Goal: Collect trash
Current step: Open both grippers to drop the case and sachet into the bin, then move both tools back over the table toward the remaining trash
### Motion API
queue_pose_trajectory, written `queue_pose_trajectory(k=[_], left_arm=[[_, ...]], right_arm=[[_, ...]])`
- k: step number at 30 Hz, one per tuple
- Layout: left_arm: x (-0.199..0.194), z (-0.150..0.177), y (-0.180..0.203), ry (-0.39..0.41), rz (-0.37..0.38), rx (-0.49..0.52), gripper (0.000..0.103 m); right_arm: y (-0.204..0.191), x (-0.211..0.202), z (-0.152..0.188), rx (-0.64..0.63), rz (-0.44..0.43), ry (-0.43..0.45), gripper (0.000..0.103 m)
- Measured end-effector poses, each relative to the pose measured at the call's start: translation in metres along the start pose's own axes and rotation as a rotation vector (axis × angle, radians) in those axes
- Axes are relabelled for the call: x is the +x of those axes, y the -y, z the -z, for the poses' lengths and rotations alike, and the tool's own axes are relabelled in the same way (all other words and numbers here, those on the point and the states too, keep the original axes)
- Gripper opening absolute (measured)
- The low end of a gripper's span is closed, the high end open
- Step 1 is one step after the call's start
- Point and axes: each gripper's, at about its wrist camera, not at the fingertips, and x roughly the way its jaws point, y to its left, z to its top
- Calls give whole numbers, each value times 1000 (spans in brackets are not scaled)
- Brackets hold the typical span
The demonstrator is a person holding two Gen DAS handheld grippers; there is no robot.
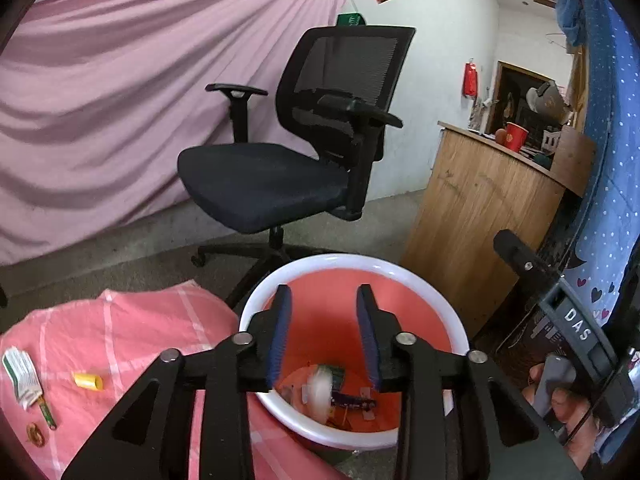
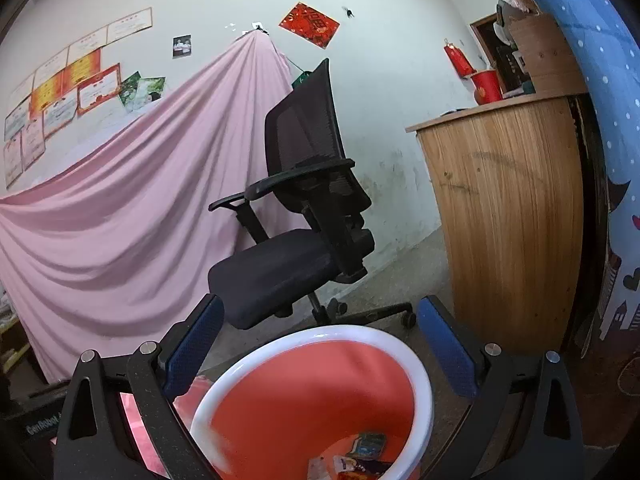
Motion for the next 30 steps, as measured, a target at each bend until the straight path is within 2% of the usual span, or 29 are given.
queue_pose_trajectory(k=[3,6,7,9,10,13,16,18,19,22,30], left_arm=[[-8,3,-5,6,-12,-32,31],[-22,4,-15,44,-60,-60,32],[-28,5,-18,66,-76,-71,33],[-44,5,-27,111,-120,-86,46],[-52,6,-31,135,-144,-93,47],[-80,9,-46,200,-204,-108,49],[-104,15,-61,247,-273,-122,63],[-123,20,-73,289,-323,-141,80],[-133,23,-79,309,-348,-150,83],[-158,33,-96,352,-417,-178,100],[-208,73,-131,444,-591,-212,102]], right_arm=[[-8,-2,2,-23,-26,-7,98],[-22,-3,5,-58,-57,-5,98],[-26,-4,5,-67,-70,1,99],[-37,-9,5,-85,-107,24,100],[-43,-13,4,-96,-126,42,103],[-63,-22,4,-118,-184,79,103],[-84,-30,4,-137,-252,110,103],[-98,-35,6,-153,-293,129,103],[-105,-38,7,-162,-315,137,103],[-131,-45,13,-193,-391,159,103],[-190,-63,40,-282,-547,211,103]])
